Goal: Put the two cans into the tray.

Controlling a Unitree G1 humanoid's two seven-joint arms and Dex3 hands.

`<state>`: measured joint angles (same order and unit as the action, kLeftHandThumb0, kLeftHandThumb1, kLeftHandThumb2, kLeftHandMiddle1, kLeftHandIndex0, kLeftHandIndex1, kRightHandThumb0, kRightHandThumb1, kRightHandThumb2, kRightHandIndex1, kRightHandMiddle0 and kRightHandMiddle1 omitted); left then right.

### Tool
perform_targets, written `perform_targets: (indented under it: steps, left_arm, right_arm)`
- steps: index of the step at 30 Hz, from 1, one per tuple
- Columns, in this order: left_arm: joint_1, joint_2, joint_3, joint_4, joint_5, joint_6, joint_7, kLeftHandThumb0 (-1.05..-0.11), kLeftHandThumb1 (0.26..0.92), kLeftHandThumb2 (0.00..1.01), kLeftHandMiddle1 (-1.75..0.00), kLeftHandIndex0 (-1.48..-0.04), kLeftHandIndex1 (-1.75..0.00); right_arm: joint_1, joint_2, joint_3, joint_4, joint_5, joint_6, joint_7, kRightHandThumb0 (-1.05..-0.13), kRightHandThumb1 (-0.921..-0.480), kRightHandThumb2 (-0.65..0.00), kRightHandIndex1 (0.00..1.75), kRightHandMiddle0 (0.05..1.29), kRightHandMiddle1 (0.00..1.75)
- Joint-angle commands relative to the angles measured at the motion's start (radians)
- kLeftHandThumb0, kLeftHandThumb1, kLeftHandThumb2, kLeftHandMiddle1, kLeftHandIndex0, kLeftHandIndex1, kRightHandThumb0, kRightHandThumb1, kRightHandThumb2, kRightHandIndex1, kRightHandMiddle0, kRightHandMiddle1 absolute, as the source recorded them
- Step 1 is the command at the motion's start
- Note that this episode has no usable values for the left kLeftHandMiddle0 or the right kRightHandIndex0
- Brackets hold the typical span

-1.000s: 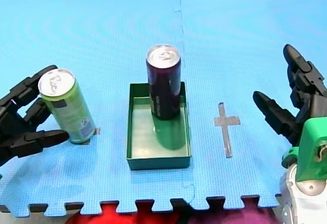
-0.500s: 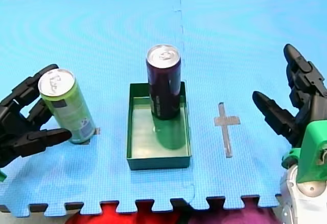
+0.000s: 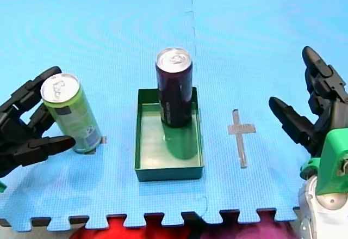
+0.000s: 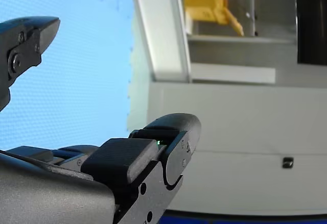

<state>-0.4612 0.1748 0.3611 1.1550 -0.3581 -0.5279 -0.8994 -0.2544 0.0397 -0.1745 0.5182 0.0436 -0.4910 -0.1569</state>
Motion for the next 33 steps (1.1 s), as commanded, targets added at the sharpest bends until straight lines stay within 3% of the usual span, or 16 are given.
perform_targets:
  steps: [1,17,33]
  left_arm:
    - [-0.006,0.000,0.003,0.000,0.000,-0.008,0.003,-0.730,0.564,0.00,-0.01,-0.30,0.00]
    - [-0.018,-0.004,-0.008,-0.005,0.014,-0.025,0.036,-0.660,0.552,0.00,0.00,-0.30,0.00]
    - [-0.039,-0.010,-0.019,0.001,0.033,-0.024,0.063,-0.616,0.551,0.00,0.00,-0.31,0.00]
  right_arm:
    - [0.002,-0.006,-0.001,-0.006,-0.004,-0.005,-0.004,-0.417,-0.704,-0.001,0.00,0.63,0.00]
    - [0.012,-0.004,0.003,-0.033,-0.008,-0.003,-0.003,-0.462,-0.711,-0.001,0.00,0.62,0.00]
    - [0.007,-0.004,0.003,-0.025,-0.014,-0.021,-0.010,-0.452,-0.710,0.000,0.00,0.62,0.00]
